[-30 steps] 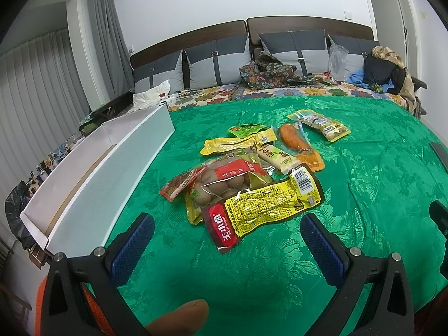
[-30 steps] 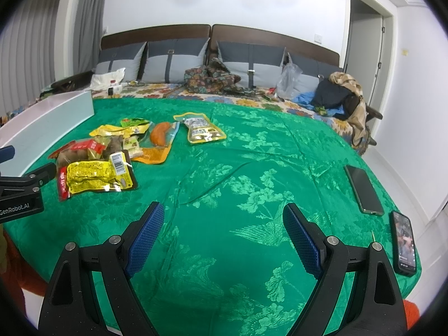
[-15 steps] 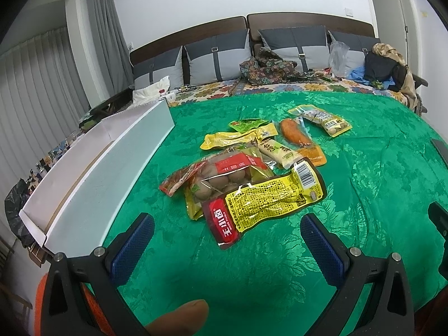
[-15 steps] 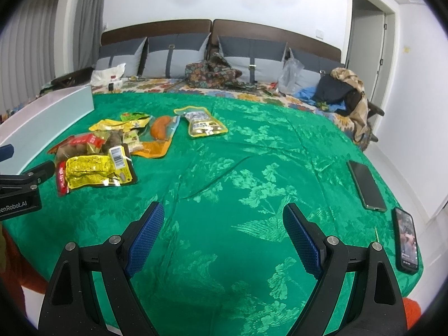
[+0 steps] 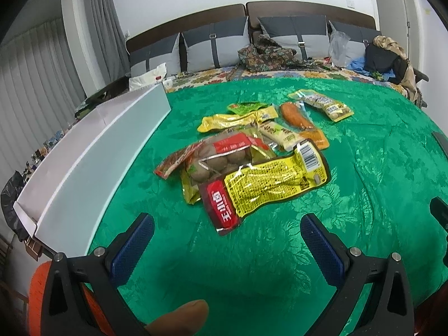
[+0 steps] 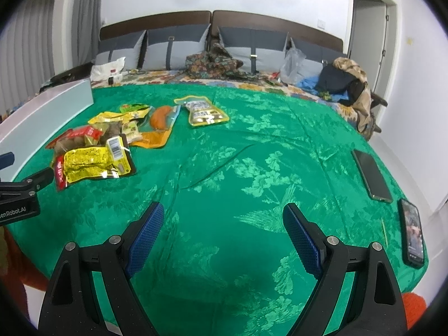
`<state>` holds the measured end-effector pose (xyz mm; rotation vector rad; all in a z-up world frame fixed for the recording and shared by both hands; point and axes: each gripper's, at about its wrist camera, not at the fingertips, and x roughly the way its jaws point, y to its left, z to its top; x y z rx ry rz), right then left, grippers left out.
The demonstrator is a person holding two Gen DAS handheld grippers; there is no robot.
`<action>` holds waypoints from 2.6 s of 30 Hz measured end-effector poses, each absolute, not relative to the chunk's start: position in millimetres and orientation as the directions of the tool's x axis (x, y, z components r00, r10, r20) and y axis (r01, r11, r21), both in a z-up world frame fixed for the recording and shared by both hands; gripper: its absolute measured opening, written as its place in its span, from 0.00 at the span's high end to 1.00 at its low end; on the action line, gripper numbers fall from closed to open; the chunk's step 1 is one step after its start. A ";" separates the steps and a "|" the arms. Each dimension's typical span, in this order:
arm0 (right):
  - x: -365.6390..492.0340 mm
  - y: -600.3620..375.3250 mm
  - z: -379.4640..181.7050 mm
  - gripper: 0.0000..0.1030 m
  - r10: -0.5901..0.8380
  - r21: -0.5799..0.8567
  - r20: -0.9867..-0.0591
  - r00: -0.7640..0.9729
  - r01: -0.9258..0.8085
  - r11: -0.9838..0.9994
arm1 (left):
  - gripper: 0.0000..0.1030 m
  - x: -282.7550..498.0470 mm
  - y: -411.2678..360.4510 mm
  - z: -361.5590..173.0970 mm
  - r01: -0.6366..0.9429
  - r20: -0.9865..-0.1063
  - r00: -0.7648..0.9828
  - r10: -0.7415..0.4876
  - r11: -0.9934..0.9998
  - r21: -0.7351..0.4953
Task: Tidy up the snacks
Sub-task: 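Move the left tool toward the snack pile beside the white box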
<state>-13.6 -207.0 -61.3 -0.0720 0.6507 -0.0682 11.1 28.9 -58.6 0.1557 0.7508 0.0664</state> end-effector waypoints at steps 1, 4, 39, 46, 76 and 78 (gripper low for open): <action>-12.6 -208.5 -62.8 0.13 -0.083 -0.081 -0.610 0.788 0.043 0.996 | 0.00 12.2 30.2 -60.6 -0.006 -0.681 0.723 0.116 0.987 0.162; -9.8 -213.4 -66.7 0.13 -0.079 -0.059 -0.630 0.773 0.054 0.997 | 0.00 16.2 35.3 -67.7 -0.015 -0.704 0.700 0.115 0.989 0.146; 1.7 -220.6 -92.1 0.13 -0.047 -0.017 -0.730 0.681 0.051 0.999 | 0.00 31.5 57.1 -110.4 -0.029 -0.807 0.580 0.116 0.992 0.123; 2.5 -219.5 -93.2 0.13 -0.045 -0.016 -0.735 0.676 0.049 0.999 | 0.00 34.2 59.5 -115.1 -0.036 -0.817 0.564 0.121 0.992 0.122; 6.9 -215.1 -102.9 0.13 -0.030 -0.016 -0.760 0.649 0.028 0.999 | 0.00 40.4 71.1 -125.5 -0.046 -0.839 0.540 0.063 0.998 0.045; 7.0 -215.1 -103.4 0.13 -0.030 -0.016 -0.761 0.648 0.027 1.000 | 0.00 40.8 71.8 -125.8 -0.047 -0.841 0.538 0.058 0.998 0.039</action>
